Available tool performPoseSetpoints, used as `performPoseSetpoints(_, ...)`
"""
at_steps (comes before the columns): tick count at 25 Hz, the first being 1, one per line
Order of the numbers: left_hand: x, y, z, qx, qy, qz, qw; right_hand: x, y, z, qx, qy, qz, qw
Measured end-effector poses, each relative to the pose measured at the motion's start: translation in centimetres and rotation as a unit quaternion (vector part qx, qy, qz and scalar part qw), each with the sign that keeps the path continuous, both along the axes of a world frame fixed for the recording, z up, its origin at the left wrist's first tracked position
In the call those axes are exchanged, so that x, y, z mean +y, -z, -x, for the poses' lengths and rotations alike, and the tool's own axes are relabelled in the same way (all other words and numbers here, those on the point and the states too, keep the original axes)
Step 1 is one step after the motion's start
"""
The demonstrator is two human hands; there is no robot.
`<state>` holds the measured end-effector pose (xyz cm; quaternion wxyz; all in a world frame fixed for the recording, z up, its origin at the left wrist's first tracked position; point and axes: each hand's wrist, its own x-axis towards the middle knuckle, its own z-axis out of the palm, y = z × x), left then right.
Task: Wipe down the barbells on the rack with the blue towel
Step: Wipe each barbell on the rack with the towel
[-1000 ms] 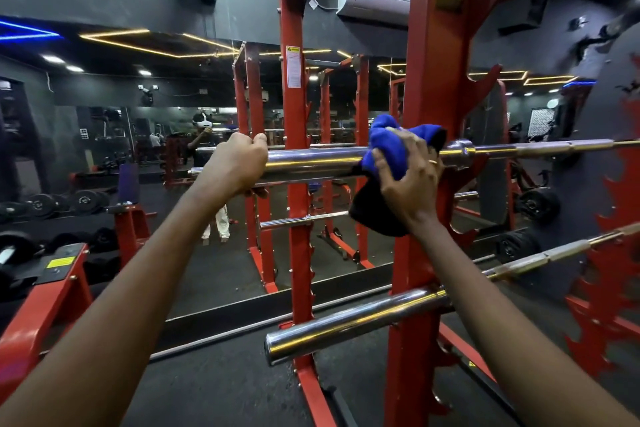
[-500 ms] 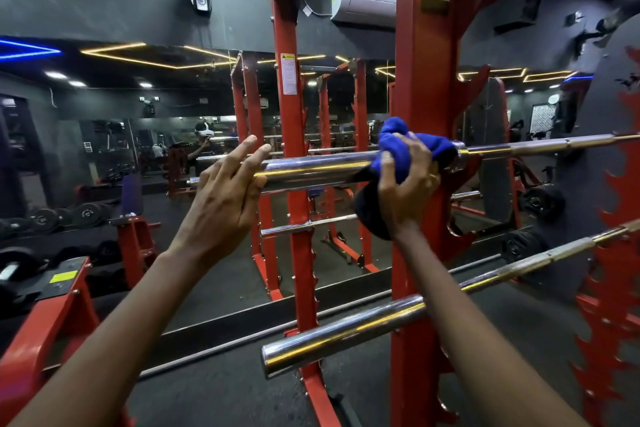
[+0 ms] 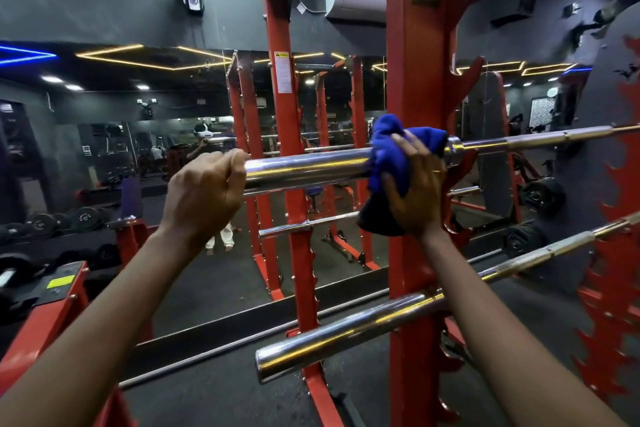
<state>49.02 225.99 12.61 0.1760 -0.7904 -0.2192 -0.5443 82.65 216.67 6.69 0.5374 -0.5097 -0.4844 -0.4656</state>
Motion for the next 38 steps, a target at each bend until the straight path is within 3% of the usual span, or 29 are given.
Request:
performPoseSetpoints(2, -0.4, -2.0, -0.4, 0.000, 0.004, 0.202, 0.979, -0.6, -1.1, -1.8, 0.085, -0.006, -0.031, 0.996)
performPoseSetpoints(4, -0.2, -4.2, -0.6, 0.007, 0.025, 0.453, 0.891, -0.8, -3.1, -1.3, 0.162, -0.011, -0.040, 0.986)
performPoseSetpoints(5, -0.3, -4.8, -0.5, 0.004, 0.056, 0.532, 0.845, -0.5, -4.0, -0.4, 0.205, -0.017, -0.042, 0.978)
performPoseSetpoints(6, -0.2, -4.8, -0.5, 0.004, 0.078, 0.561, 0.824, -0.2, -4.7, 0.9, 0.243, -0.025, -0.043, 0.969)
performPoseSetpoints(7, -0.1, -4.5, -0.5, 0.006, 0.085, 0.544, 0.835, 0.2, -4.9, 2.5, 0.264, -0.031, -0.042, 0.963)
performPoseSetpoints(8, 0.0, -3.8, -0.5, 0.007, 0.078, 0.487, 0.870, 0.6, -4.6, 4.5, 0.265, -0.037, -0.040, 0.963)
performPoseSetpoints(10, -0.2, -1.7, -0.2, -0.007, 0.099, 0.327, 0.940, 1.6, -3.3, 9.2, 0.207, -0.053, -0.025, 0.977)
performPoseSetpoints(11, -0.6, -0.9, 0.1, -0.013, 0.136, 0.261, 0.956, 2.1, -2.6, 11.9, 0.162, -0.058, -0.013, 0.985)
performPoseSetpoints(13, -0.4, 0.7, 0.6, -0.014, 0.189, 0.205, 0.960, 3.3, -1.5, 16.8, 0.084, -0.062, 0.020, 0.994)
performPoseSetpoints(17, 0.2, 2.3, 2.1, -0.002, 0.287, 0.263, 0.921, 5.0, 0.1, 18.7, -0.097, -0.056, 0.044, 0.993)
performPoseSetpoints(20, 0.1, 1.8, 3.2, 0.054, 0.166, 0.193, 0.966, 4.5, 0.5, 13.1, -0.224, -0.004, 0.047, 0.974)
performPoseSetpoints(22, -0.5, 1.9, 2.9, 0.077, 0.088, 0.106, 0.988, 4.0, 0.9, 8.8, -0.210, 0.018, 0.041, 0.977)
performPoseSetpoints(26, -1.2, 3.2, 0.6, 0.109, -0.050, 0.005, 0.993, 1.7, 1.1, 1.3, -0.037, 0.010, 0.017, 0.999)
performPoseSetpoints(30, 0.2, 2.1, -0.3, 0.097, -0.047, -0.044, 0.993, -0.2, -0.7, -2.5, 0.069, 0.016, -0.023, 0.997)
performPoseSetpoints(33, -0.3, 0.3, 0.4, 0.134, 0.046, 0.021, 0.990, -0.2, -2.4, -1.1, 0.154, 0.000, -0.043, 0.987)
performPoseSetpoints(36, -0.4, -3.1, 0.2, 0.136, 0.086, 0.261, 0.952, 0.2, -3.8, 2.7, 0.227, -0.017, -0.039, 0.973)
performPoseSetpoints(38, -0.4, -4.8, -0.2, 0.099, 0.077, 0.398, 0.909, 0.6, -3.5, 6.4, 0.198, -0.022, -0.011, 0.980)
